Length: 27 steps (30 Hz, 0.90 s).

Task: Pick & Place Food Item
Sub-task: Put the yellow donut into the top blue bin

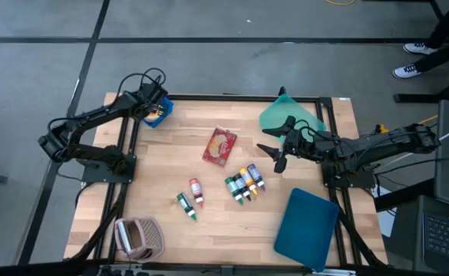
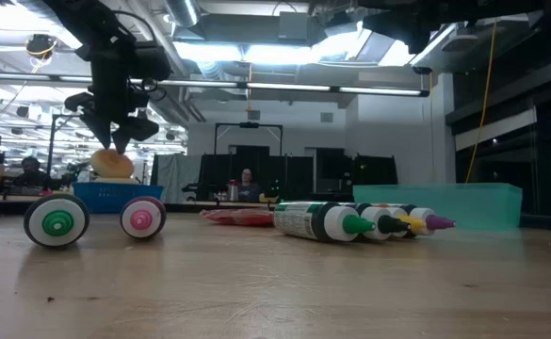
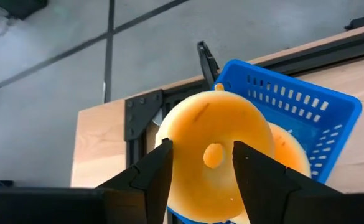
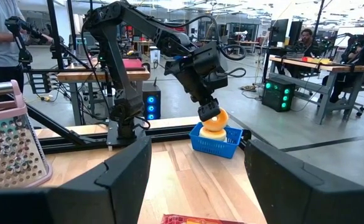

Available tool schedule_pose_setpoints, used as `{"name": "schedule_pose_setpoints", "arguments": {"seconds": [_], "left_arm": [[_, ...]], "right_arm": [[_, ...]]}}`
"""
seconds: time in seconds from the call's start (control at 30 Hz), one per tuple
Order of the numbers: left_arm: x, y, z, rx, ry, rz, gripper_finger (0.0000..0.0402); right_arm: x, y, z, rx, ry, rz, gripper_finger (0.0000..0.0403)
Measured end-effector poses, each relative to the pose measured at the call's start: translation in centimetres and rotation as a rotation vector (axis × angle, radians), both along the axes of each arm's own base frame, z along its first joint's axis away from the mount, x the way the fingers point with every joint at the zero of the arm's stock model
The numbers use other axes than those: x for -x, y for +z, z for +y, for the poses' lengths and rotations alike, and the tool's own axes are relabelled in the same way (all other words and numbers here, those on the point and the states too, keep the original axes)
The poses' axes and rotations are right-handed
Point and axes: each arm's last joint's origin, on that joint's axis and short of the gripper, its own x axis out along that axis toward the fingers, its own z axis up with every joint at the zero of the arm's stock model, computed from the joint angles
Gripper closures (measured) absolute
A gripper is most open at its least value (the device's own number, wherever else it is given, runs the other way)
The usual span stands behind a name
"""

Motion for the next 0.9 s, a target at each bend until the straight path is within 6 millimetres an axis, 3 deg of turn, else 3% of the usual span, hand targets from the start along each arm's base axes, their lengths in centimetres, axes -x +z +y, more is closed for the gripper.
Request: {"name": "schedule_pose_setpoints", "arguments": {"seconds": [0.33,0.6,0.9], "left_arm": [[-0.5,1.8,-1.5,-0.121,-0.052,-0.013,0.0235],[0.2,3.8,-3.0,-0.181,-0.095,-0.093,0.0235],[-0.3,2.2,-2.9,0.014,-0.225,-0.075,0.0235]], "right_arm": [[0.0,0.0,0.0,0.0,0.0,0.0,0.0149],[0.0,0.0,0.0,0.0,0.001,0.0,0.0149],[0.0,0.2,0.0,-0.004,0.004,-0.016,0.0149]]}}
